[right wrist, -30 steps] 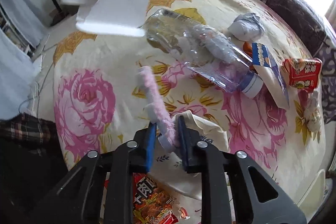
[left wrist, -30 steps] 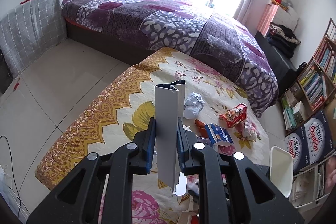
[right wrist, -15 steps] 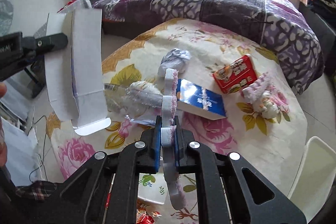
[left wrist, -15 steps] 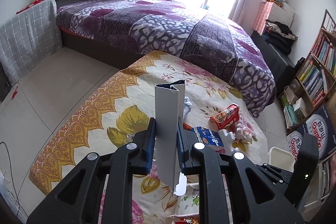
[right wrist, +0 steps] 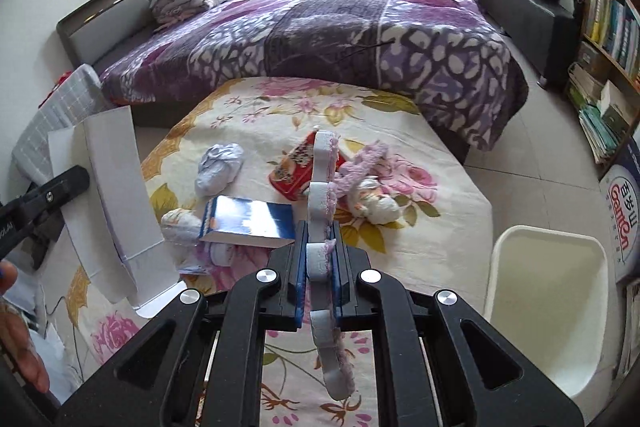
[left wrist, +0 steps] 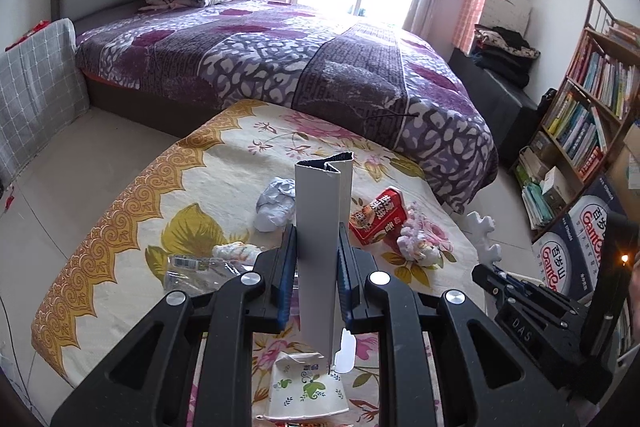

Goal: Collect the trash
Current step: 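Carry both items over the white bin and open both grippers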

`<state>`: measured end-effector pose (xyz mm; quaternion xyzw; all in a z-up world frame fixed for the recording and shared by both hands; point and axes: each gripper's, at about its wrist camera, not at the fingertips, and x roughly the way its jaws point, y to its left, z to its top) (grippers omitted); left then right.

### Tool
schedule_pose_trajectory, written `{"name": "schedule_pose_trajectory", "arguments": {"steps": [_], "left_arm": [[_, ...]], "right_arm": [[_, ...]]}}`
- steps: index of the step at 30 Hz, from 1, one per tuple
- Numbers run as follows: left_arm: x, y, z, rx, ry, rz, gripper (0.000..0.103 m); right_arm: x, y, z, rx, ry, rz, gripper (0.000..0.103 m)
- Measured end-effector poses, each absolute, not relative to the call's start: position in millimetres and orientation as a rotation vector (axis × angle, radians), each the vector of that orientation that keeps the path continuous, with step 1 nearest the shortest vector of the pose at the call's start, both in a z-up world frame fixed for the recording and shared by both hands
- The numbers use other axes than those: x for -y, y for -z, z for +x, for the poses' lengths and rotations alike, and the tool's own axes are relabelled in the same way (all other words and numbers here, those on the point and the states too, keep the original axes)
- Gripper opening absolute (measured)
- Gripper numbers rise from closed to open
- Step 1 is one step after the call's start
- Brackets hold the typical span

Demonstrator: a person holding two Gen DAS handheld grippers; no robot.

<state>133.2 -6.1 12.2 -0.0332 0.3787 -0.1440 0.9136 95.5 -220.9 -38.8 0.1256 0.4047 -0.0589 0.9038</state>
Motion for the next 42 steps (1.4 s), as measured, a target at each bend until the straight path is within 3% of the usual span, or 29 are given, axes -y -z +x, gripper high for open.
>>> {"name": "schedule_pose_trajectory", "arguments": {"steps": [13, 16, 18, 24, 30, 42], "left_arm": [[75.8, 8.3, 115.8, -0.827, 0.432, -0.002, 0.019], [96.4, 13.2, 109.6, -0.839, 0.477, 0.003, 0.019], [107.4, 15.9, 106.4, -0.844, 0.503, 0.002, 0.019], [151.9, 28.3, 93.3, -0.869, 0.576, 0.025, 0.019], [197.3, 41.8, 81.5, -0.898, 0.641, 0.049, 0.019], [279.8, 65.7, 62.5, -0.965, 0.765, 0.082, 0.019]], "right_arm": [[342.5, 45.9, 55.6, -0.906, 0.461, 0.443, 0.011], [366.6, 48.3, 44.3, -0.923, 0.512, 0.473, 0.018], [379.3, 47.2, 35.7, -0.918, 0.547, 0.494, 0.043], [413.0, 41.7, 9.1, -0.883, 0.618, 0.537, 0.071], [437.3, 33.5, -12.6, -0.849, 0.666, 0.553, 0.079], [478.4, 22.3, -43.5, -0.79, 0.711, 0.639, 0.085]]}}
